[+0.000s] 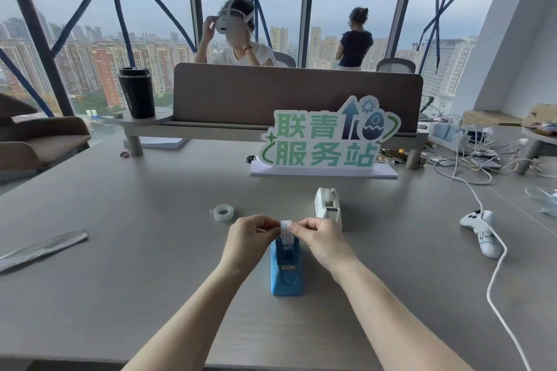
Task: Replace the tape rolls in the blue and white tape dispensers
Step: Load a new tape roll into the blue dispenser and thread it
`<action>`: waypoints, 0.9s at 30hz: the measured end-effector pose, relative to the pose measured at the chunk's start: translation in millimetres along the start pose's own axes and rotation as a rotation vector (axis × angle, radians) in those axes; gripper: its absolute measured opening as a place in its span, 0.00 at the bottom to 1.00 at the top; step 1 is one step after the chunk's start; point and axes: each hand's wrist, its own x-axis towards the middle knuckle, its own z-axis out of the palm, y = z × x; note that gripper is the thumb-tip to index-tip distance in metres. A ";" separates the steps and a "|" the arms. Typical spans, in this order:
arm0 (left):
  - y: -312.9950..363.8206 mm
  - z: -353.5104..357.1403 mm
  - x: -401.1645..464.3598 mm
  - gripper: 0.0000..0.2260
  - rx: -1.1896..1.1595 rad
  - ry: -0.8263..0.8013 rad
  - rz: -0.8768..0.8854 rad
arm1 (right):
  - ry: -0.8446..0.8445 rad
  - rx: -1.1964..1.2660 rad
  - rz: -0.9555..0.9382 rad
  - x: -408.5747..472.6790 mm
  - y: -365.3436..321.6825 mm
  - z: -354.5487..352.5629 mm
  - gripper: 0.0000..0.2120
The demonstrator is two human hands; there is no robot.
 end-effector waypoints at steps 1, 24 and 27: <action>-0.1 0.0 -0.1 0.03 -0.002 0.003 0.001 | 0.000 0.003 0.001 -0.1 0.3 0.0 0.12; -6.5 6.0 0.9 0.04 0.003 0.003 -0.034 | 0.040 -0.068 0.006 6.2 16.5 8.1 0.04; -12.8 8.0 3.8 0.06 0.002 0.013 -0.035 | 0.040 -0.084 -0.007 10.3 16.1 8.7 0.06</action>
